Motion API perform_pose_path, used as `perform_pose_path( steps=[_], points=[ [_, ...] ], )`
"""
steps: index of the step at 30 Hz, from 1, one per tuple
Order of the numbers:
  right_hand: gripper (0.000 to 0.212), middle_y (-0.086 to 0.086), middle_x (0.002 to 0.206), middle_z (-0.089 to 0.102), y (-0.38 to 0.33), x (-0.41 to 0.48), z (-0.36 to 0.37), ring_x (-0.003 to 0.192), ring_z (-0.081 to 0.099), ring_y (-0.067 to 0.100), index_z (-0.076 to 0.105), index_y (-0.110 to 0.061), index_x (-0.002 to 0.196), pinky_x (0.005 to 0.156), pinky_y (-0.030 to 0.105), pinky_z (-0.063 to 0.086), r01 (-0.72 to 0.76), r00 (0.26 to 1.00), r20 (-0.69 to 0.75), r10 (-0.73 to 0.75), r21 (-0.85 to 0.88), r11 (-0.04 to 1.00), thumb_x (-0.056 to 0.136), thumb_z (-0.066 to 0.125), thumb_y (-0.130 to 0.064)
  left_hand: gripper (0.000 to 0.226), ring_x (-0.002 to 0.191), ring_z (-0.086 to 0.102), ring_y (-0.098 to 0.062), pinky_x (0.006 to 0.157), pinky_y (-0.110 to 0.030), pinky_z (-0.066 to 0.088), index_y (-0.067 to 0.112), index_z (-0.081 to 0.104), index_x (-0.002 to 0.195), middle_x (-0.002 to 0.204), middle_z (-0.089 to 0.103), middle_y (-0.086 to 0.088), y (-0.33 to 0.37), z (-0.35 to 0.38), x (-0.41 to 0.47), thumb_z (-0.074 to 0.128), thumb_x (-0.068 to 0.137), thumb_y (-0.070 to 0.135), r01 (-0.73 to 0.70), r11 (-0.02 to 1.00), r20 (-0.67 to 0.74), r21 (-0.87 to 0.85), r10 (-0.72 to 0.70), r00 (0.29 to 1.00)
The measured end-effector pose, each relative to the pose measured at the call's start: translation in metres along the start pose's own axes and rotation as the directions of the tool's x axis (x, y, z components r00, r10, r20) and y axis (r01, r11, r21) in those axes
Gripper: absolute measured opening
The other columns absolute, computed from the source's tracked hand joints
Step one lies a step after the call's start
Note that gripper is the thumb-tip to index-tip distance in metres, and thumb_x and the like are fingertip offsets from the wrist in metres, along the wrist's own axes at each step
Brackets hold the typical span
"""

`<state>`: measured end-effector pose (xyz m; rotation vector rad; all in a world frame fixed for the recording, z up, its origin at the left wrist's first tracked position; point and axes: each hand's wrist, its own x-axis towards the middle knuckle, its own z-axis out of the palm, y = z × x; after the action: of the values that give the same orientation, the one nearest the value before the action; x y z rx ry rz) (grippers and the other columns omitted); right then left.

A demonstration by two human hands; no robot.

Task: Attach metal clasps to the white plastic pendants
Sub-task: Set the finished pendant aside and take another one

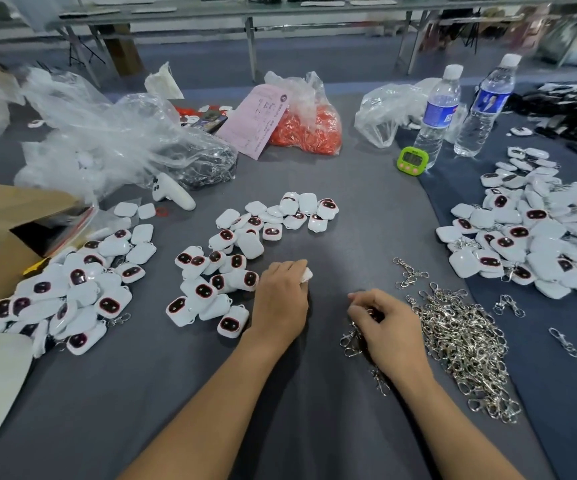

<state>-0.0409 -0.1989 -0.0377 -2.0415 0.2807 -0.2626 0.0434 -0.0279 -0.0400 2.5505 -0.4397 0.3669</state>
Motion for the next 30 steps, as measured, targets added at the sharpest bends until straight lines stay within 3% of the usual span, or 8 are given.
perform_pose_path(
  steps=[3,6,11,15,20,24,27,30],
  points=[
    [0.008,-0.006,0.076,0.075,-0.005,0.002,-0.003,0.066,0.064,0.008,0.073,-0.027,0.080,0.067,0.032,0.050,-0.056,0.996,-0.055,0.071,0.240,0.969,0.084,0.072,-0.020,0.034,0.095,0.064,-0.014,0.085,-0.031,0.052,0.019,0.062,0.131,0.104,0.073,0.001,0.004,-0.007,-0.011,0.057,0.098,0.026,0.052,0.983,-0.011,-0.177,-0.055,0.998],
    [0.013,0.002,0.063,0.070,-0.013,0.000,0.001,0.053,0.049,0.010,0.070,-0.023,0.078,0.058,0.032,0.041,-0.097,0.988,-0.077,0.134,0.372,0.923,0.090,0.067,-0.017,0.032,0.086,0.064,0.000,0.076,-0.014,0.049,0.030,0.065,0.120,0.090,0.070,0.016,0.008,-0.013,-0.020,0.059,0.090,0.041,0.231,0.881,0.028,-0.413,-0.241,0.970],
    [0.019,0.006,0.063,0.066,-0.039,0.000,0.013,0.047,0.049,0.015,0.067,-0.017,0.080,0.043,0.024,0.038,-0.226,0.968,0.008,0.252,0.471,0.853,0.097,0.060,-0.011,0.018,0.071,0.065,-0.001,0.067,-0.027,0.054,0.029,0.074,0.081,0.075,0.071,0.014,0.011,-0.015,-0.034,0.065,0.084,0.045,0.328,0.704,0.039,-0.630,-0.393,0.919],
    [0.017,0.011,0.076,0.071,-0.063,0.002,0.025,0.056,0.062,0.016,0.071,-0.009,0.094,0.048,0.024,0.049,-0.449,0.893,0.280,0.352,0.589,0.672,0.100,0.056,-0.014,0.033,0.072,0.066,-0.001,0.068,-0.030,0.055,0.030,0.078,0.085,0.074,0.073,0.013,0.020,-0.016,-0.046,0.053,0.094,0.050,0.326,0.665,0.035,-0.672,-0.411,0.911],
    [0.044,-0.004,0.059,0.063,-0.061,-0.010,0.046,0.050,0.060,0.006,0.079,-0.024,0.065,0.043,0.021,0.046,-0.583,0.806,0.485,0.339,0.554,0.594,0.102,0.057,-0.031,0.033,0.096,0.066,0.001,0.087,-0.027,0.053,0.033,0.074,0.113,0.102,0.075,0.016,0.027,-0.015,-0.049,0.044,0.104,0.039,0.247,0.809,-0.036,-0.533,-0.314,0.949],
    [0.022,0.009,0.087,0.073,-0.048,-0.009,0.040,0.071,0.069,0.016,0.077,-0.009,0.104,0.058,0.027,0.055,-0.608,0.782,0.573,0.246,0.616,0.500,0.102,0.054,-0.010,0.035,0.098,0.055,-0.008,0.088,-0.028,0.043,0.023,0.062,0.134,0.103,0.065,0.013,0.027,-0.013,-0.046,0.047,0.104,0.033,0.272,0.881,-0.105,-0.388,-0.335,0.936],
    [0.030,0.017,0.099,0.073,-0.043,-0.008,0.040,0.082,0.073,0.022,0.073,-0.005,0.110,0.067,0.030,0.059,-0.594,0.803,0.529,0.274,0.666,0.452,0.097,0.050,0.009,0.029,0.100,0.060,0.001,0.090,-0.017,0.043,0.027,0.069,0.124,0.107,0.067,0.017,0.023,-0.015,-0.044,0.053,0.101,0.034,0.297,0.807,-0.046,-0.511,-0.371,0.928],
    [0.018,0.019,0.098,0.072,-0.044,-0.006,0.047,0.085,0.075,0.027,0.061,-0.004,0.110,0.071,0.037,0.062,-0.535,0.831,0.396,0.390,0.760,0.369,0.099,0.051,0.007,0.019,0.093,0.065,0.002,0.080,-0.009,0.044,0.030,0.078,0.097,0.094,0.069,0.018,0.020,-0.017,-0.044,0.064,0.085,0.023,0.273,0.763,0.012,-0.586,-0.328,0.944]
  ],
)
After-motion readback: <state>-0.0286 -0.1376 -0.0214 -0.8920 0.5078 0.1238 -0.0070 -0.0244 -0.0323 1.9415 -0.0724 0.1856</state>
